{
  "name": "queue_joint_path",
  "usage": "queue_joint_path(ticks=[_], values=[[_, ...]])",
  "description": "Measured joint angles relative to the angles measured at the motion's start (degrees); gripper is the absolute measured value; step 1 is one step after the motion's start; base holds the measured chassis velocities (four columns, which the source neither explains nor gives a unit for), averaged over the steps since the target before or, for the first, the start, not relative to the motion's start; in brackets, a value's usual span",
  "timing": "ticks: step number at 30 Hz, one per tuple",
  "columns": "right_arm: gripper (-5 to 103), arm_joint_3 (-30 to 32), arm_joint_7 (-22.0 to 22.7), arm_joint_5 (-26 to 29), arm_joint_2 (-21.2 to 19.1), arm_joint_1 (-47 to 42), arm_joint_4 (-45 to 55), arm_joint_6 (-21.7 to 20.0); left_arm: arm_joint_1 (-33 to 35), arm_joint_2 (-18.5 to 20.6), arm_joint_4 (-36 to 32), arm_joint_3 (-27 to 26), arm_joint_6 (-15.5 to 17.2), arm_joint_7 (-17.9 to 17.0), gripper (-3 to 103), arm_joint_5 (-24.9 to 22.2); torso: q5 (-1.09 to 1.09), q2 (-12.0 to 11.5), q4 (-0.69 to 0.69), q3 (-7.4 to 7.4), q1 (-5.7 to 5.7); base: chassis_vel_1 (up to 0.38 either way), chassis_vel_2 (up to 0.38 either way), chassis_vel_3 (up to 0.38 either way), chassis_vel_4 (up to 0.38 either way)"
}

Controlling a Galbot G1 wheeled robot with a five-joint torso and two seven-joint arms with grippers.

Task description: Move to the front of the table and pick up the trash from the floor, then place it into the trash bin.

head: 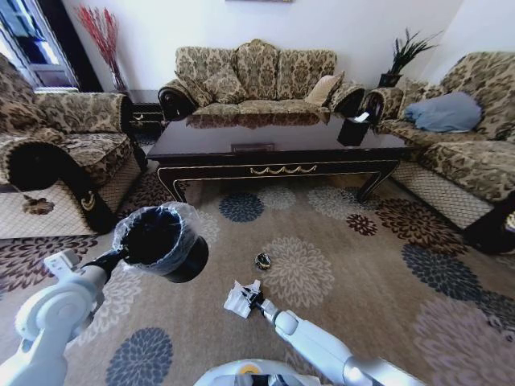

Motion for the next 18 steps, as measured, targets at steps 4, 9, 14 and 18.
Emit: queue_joint_path(ticks=[4,9,14,18], values=[[1,1.20,-1.03,0.36,-0.66,-0.84,1.60,1.82,0.32,-0.12,-0.28,0.01,0.00,0.00,3,0.04,0.01,0.00,0.00,0.00,0.00,0.000,0.000,0.000,0.000],[0,3.31,-1.29,2.71,-4.28,-1.82,6.95,2.98,0.69,-0.45,-0.43,0.66,0.00,0.01,3,0.62,0.02,0.00,0.01,0.00,0.00,0.000,0.000,0.000,0.000],[0,5.89,-1.26,5.96,-11.51,-1.68,13.40,2.78,0.76,-1.23,-0.36,2.51,0.00,0.31,3,2.55,0.00,0.00,-0.02,0.00,0.00,0.000,0.000,0.000,0.000],[0,7.36,-1.25,8.56,-15.70,-1.30,18.33,2.02,0.68,-1.71,-0.29,3.11,-0.01,0.37,3,2.81,0.01,0.00,-0.01,0.00,0.00,0.000,0.000,0.000,0.000]])
